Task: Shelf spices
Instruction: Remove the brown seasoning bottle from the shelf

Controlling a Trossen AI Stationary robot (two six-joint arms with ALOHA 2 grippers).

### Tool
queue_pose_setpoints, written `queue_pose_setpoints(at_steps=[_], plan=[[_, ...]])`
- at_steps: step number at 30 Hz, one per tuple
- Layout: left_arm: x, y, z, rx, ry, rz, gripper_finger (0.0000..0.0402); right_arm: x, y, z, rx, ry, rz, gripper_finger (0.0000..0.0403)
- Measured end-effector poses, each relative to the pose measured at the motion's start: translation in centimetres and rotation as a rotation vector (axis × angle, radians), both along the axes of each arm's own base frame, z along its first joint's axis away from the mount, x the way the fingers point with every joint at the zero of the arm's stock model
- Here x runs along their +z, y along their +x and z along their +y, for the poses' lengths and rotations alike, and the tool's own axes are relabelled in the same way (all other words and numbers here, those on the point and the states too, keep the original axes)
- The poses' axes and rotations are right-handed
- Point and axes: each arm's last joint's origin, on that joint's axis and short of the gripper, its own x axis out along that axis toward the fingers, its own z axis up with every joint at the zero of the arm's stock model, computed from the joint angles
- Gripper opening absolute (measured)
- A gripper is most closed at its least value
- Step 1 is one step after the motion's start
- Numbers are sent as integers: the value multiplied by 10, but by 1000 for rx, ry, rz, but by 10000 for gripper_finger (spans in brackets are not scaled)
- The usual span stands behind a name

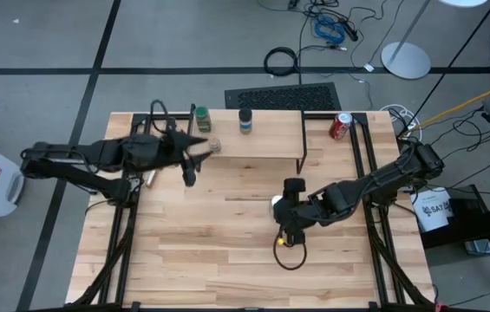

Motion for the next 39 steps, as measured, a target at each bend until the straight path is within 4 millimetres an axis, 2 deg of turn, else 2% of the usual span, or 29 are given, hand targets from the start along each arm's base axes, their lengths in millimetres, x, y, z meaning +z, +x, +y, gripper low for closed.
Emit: queue_pose_setpoints(at_steps=[5, 9, 13, 18, 22, 26, 32, 35, 39], plan=[[28, -5, 18, 28, 26, -53, 198, 0, 0, -9, -30, -48, 11, 263], [31, -3, 37, 91, 43, -8, 198, 6, 0, -20, -49, -50, -6, 263], [21, 2, 56, 71, -3, 72, 198, 14, 4, -31, -30, -67, -54, 263], [5, 17, 72, -106, -35, 159, 198, 27, 10, -47, -23, -84, -161, 263], [1, 29, 84, -44, 5, 150, 198, 32, 13, -55, -32, -94, -198, 263], [-3, 41, 96, -13, 26, 127, 198, 30, 12, -57, -25, -104, -173, 263], [-17, 56, 110, -77, -54, 137, 203, 28, 10, -57, -16, -115, -143, 263], [-27, 64, 116, -105, -75, 164, 220, 28, 10, -57, -11, -119, -141, 263], [-38, 71, 128, -59, -72, 197, 246, 28, 10, -57, -8, -121, -141, 263]])
